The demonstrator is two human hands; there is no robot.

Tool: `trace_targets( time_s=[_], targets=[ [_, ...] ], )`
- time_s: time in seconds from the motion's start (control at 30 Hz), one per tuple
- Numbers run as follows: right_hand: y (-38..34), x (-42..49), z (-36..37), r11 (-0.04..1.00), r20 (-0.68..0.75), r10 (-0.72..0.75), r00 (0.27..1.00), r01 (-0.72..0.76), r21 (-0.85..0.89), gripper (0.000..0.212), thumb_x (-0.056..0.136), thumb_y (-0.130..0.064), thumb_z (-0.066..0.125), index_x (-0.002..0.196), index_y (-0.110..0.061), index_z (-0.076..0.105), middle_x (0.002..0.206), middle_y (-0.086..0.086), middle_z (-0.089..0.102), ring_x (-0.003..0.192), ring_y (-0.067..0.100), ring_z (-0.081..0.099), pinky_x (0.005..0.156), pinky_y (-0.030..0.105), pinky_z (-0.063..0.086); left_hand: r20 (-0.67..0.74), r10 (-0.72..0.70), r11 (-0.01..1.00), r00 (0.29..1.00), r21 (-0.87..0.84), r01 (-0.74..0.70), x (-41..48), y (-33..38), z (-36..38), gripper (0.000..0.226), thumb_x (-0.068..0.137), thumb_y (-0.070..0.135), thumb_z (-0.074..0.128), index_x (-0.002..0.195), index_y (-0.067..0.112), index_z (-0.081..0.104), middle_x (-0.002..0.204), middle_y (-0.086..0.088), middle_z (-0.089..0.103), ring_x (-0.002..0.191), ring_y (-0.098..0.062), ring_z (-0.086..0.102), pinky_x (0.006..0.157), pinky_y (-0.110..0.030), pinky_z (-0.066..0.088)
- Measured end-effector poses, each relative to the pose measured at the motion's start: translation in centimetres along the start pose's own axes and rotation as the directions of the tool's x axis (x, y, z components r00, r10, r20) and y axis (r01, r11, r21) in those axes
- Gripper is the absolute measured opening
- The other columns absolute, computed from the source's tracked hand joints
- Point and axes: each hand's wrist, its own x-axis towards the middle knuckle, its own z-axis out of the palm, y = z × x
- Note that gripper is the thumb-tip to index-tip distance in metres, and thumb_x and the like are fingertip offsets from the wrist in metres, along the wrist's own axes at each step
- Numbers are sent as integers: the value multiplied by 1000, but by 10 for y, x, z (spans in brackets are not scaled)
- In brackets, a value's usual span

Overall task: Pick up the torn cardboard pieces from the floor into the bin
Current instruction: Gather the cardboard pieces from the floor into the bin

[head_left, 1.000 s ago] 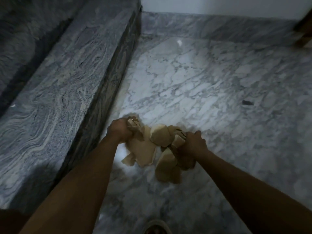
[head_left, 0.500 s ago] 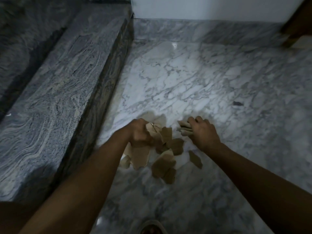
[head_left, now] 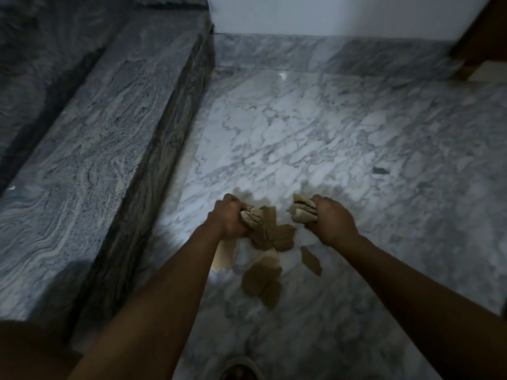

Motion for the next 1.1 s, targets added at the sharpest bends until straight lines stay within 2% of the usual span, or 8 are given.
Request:
trace_targets(
  time_s=[0.13,0.3,0.43,0.57,0.7,0.87,0.97,1.1],
  targets=[
    [5,-12,20,963,41,88,995,-74,-258,33,93,-28,56,123,-20,47,117,8,54,104,34,58,83,44,48,55,-48,998,997,40,46,5,6,5,79,54,55,69,129,31,58,140,-2,33,127,-27,40,106,-42,43],
    [26,-19,36,985,5,112,994,-110,-136,28,95,-25,52,117,-9,46,109,15,58,95,37,61,75,43,49,0,7,995,1000,96,-7,10,6,24,66,76,41,67,138,31,47,131,-12,43,118,-36,45,98,-47,46],
    [17,-6,12,984,119,169,978,-174,32,35,91,-33,62,109,-9,45,106,14,61,100,37,62,72,36,42,-80,55,993,995,-97,-63,0,8,7,42,75,32,68,111,27,46,97,-9,63,88,-31,61,74,-42,53],
    [-16,14,-13,965,207,129,970,-171,199,47,83,-38,73,111,-15,44,105,12,64,93,34,63,68,32,44,-206,-118,890,972,-456,11,-11,-7,-39,66,62,33,82,111,24,39,90,-13,63,75,-21,57,65,-45,53],
    [-58,34,-18,976,286,23,958,-84,203,54,82,-38,76,123,-13,50,112,9,63,97,29,61,71,31,45,23,-201,882,979,-431,191,-31,-45,-71,29,76,29,82,98,16,68,89,0,68,80,-12,64,69,-25,47],
    [-117,45,-2,992,484,-124,866,103,70,75,71,-56,79,128,-16,53,122,7,61,107,27,60,90,39,51,374,-220,903,901,-271,333,-76,-78,-26,16,76,23,69,83,22,55,69,8,55,58,0,50,57,-10,35],
    [-153,50,19,971,557,-152,817,230,-73,78,70,-64,76,128,-17,52,125,9,56,108,28,57,94,40,50,76,-225,959,971,-159,235,-89,-89,19,69,50,54,68,112,27,57,99,2,58,89,-22,62,76,-29,50],
    [-194,55,55,966,556,-153,817,242,-90,92,75,-51,78,150,-25,32,147,13,33,130,40,41,106,46,41,-75,-169,966,983,-211,150,-94,-84,31,70,65,39,66,133,32,50,109,-9,70,102,-33,64,84,-36,52]
  ],
)
